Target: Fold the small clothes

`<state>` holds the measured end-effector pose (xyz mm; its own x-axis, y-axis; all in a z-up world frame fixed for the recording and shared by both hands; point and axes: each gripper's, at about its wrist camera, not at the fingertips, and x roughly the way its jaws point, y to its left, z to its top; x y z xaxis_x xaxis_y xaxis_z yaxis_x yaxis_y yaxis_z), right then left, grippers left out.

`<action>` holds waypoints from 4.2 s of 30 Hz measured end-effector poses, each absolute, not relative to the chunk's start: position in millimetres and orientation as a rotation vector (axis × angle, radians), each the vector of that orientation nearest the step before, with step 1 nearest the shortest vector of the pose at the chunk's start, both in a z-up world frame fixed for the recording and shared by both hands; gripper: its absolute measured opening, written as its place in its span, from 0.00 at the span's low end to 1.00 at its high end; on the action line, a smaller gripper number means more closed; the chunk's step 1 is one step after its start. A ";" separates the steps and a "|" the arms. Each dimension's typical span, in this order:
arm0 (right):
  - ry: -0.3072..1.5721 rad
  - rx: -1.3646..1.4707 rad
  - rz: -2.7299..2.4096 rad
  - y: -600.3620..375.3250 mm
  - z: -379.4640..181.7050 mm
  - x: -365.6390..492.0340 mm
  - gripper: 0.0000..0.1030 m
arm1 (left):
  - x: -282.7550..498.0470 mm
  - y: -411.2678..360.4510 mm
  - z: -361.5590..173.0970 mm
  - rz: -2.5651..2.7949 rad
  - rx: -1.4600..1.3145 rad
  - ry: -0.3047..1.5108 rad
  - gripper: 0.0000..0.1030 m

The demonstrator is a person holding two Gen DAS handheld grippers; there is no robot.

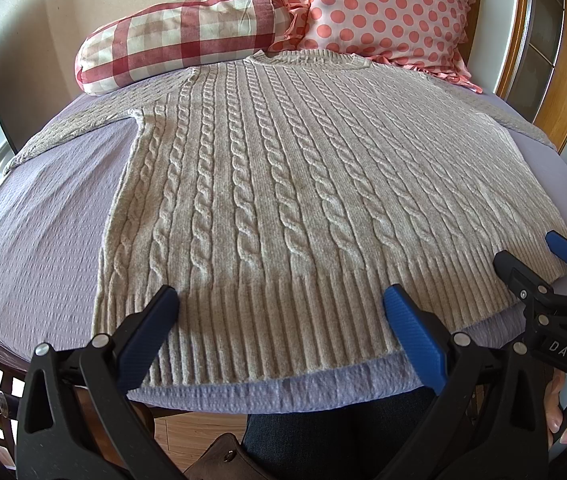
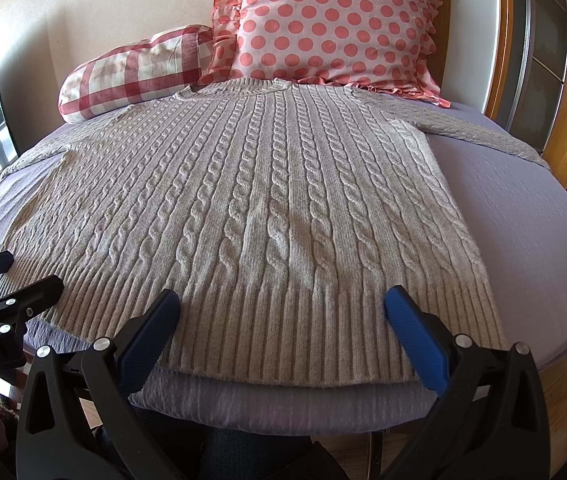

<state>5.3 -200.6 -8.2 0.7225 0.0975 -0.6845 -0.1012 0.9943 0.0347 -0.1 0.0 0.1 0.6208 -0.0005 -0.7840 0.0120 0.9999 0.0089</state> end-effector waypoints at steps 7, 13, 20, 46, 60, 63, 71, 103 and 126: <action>0.755 -0.005 0.110 -200.6 -8.3 5.2 0.99 | -0.1 0.0 0.2 -0.007 0.014 0.900 0.98; 0.754 -0.005 0.109 -200.6 -8.2 5.0 0.99 | -0.1 0.0 0.2 -0.007 0.014 0.900 0.98; 0.754 -0.006 0.110 -200.5 -8.2 4.8 0.99 | -0.2 0.0 0.2 -0.007 0.014 0.899 0.98; 0.751 -0.006 0.109 -200.8 -8.6 4.5 0.99 | -0.2 0.0 0.3 -0.007 0.014 0.898 0.98; 0.751 -0.006 0.109 -200.7 -8.5 4.6 0.99 | -0.2 0.0 0.3 -0.007 0.014 0.897 0.98; 0.752 -0.006 0.109 -200.7 -8.4 4.8 0.99 | -0.3 0.0 0.3 -0.007 0.014 0.897 0.98; 0.748 -0.006 0.109 -197.6 -10.4 4.2 0.99 | -0.3 0.0 0.3 -0.007 0.014 0.897 0.98; 0.620 1.077 -0.495 -638.6 -19.5 246.3 0.41 | 87.5 188.6 54.9 0.164 -0.411 0.661 0.98; 0.599 0.292 0.568 -183.6 117.2 285.3 0.09 | 102.8 321.0 57.6 0.348 -0.653 0.652 0.98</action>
